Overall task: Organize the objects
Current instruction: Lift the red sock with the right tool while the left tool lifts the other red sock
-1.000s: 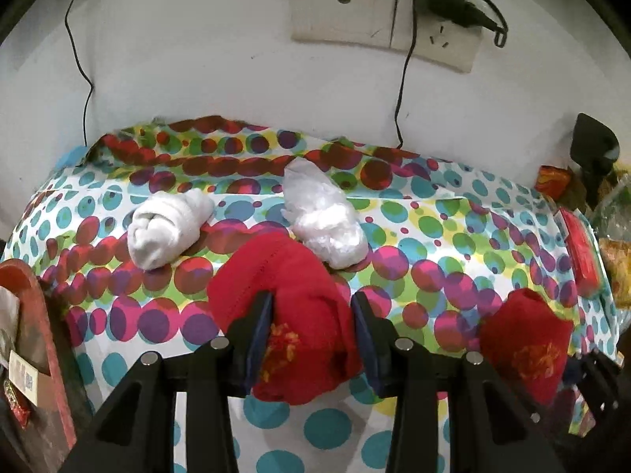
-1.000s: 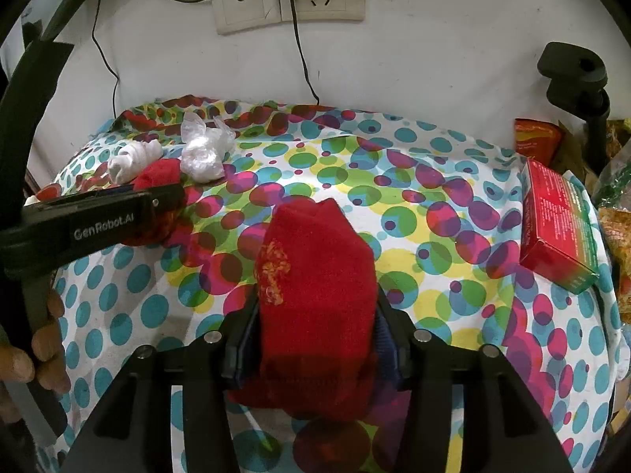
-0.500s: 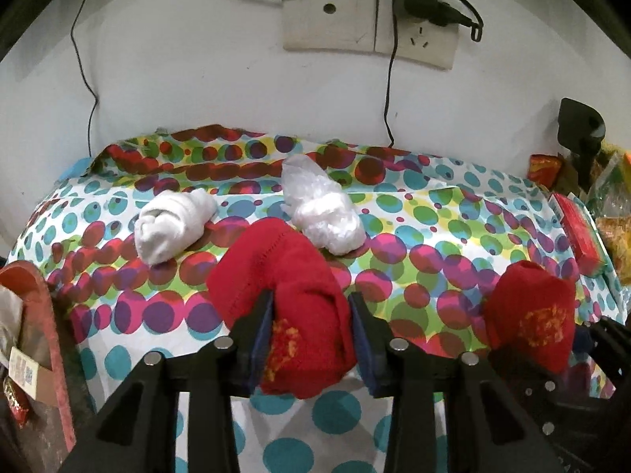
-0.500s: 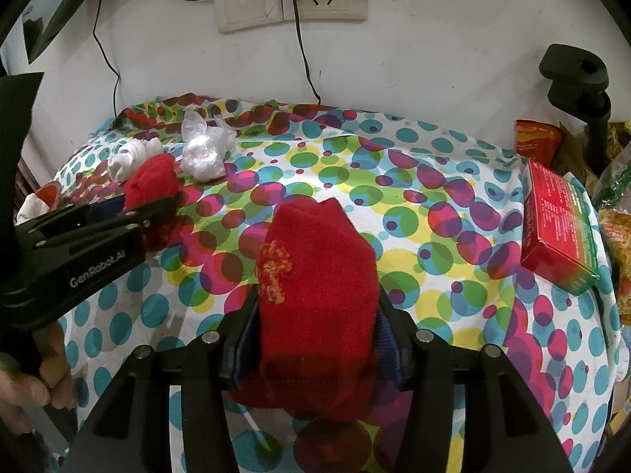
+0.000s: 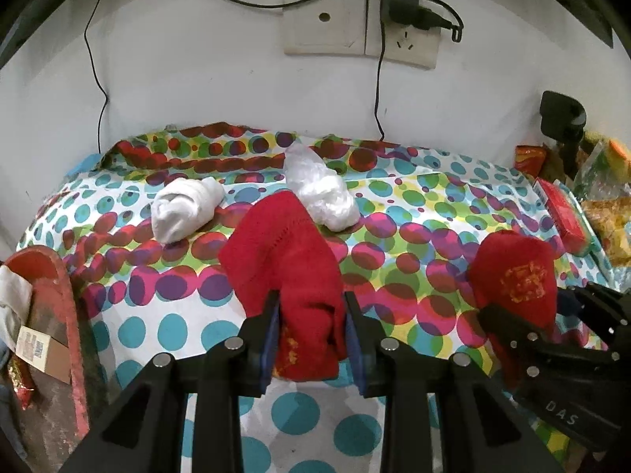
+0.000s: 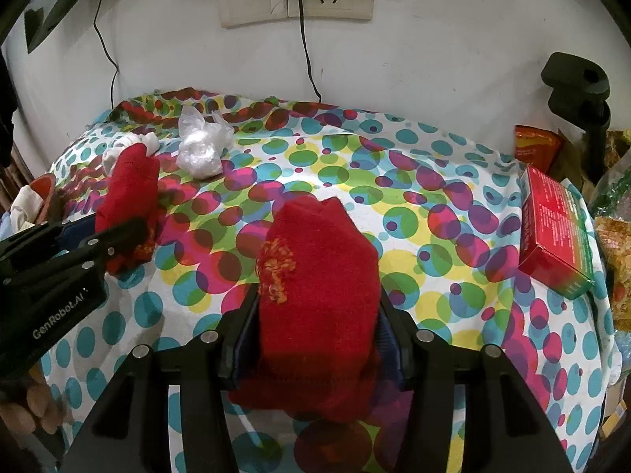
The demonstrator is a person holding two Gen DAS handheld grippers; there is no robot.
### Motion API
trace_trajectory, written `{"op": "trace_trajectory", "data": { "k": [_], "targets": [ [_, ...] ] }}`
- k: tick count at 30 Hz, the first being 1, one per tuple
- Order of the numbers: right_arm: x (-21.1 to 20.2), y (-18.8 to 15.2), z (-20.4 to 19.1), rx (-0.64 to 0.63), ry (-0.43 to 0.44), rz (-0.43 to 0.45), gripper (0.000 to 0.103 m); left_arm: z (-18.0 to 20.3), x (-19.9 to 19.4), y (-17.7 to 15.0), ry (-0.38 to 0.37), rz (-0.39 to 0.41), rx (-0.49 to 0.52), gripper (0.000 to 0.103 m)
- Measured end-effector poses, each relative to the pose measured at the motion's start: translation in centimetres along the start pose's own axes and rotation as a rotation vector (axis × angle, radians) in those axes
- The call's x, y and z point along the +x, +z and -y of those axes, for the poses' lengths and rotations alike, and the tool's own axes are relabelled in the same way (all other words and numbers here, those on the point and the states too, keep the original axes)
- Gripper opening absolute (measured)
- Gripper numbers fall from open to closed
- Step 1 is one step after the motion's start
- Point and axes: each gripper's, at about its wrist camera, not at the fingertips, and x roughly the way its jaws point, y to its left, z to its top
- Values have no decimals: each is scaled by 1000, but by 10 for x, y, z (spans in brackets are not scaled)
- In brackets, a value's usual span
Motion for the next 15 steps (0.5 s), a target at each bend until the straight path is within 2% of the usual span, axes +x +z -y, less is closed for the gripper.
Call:
{"op": "trace_trajectory", "data": {
  "k": [4,11,15],
  "targets": [
    [0,1,0,-4,-11,-2,51,-4,2,0,-31,-9,-19,30],
    [-1,2,-1,-8,-27,-3,51,-4,2,0,-18,-11,-15,32],
    [-1,3,-2,-9,-25,-3,53,-7,1,0,-35,-3,-34,30]
  ]
}}
